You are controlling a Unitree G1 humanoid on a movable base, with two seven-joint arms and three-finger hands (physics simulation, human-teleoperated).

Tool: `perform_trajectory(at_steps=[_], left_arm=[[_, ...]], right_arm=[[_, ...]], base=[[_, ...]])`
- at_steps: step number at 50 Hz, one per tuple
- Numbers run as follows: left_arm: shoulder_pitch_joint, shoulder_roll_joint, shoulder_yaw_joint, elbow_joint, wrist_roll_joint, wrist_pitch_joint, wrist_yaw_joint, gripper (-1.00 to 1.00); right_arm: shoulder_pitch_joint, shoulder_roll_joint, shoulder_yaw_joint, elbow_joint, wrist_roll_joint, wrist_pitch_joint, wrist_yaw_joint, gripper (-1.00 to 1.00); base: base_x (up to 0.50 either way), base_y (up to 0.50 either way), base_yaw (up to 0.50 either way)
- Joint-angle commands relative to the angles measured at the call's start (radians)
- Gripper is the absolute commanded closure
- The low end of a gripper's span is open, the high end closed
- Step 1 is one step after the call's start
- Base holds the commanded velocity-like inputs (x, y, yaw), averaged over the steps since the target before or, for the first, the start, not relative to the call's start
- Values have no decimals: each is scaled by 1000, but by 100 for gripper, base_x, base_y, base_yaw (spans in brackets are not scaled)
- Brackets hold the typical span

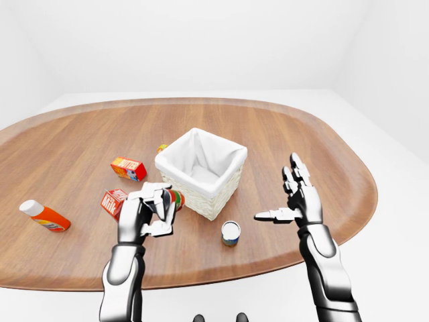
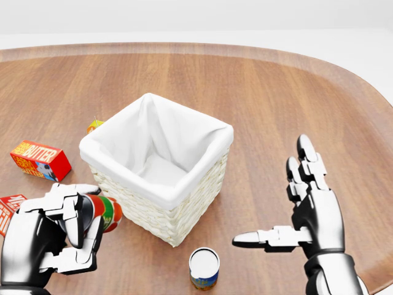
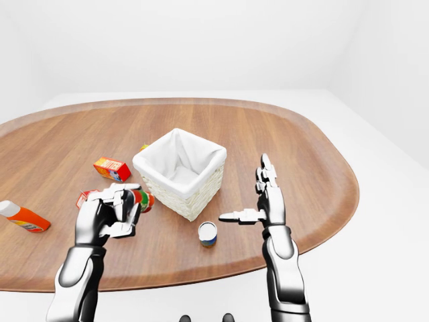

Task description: Pick up the tomato sauce, and put it in the basket.

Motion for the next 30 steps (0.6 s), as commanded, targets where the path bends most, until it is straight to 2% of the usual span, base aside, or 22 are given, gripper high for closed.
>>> perform_trajectory(at_steps=[1, 9, 10, 26, 30], left_arm=[[-19, 1, 8, -124, 20, 81, 27, 100], [-89, 8, -12, -140, 37, 146, 43, 100], [-98, 9, -13, -138, 38, 148, 46, 100], [-240, 28, -38, -137, 50, 148, 72, 100], [-319, 38, -38, -69, 49, 148, 83, 100]], right_arm=[[-5, -1, -1, 15, 1, 0, 0, -100], [-12, -5, -10, 25, 8, 0, 1, -100], [-13, -5, -10, 24, 8, 0, 0, -100], [-22, -11, -22, 20, 19, 0, -1, -100], [-21, -11, -23, 15, 19, 0, -2, -100]], base=[[0, 0, 0], [0, 0, 0], [0, 0, 0], [0, 0, 0], [0, 0, 0]])
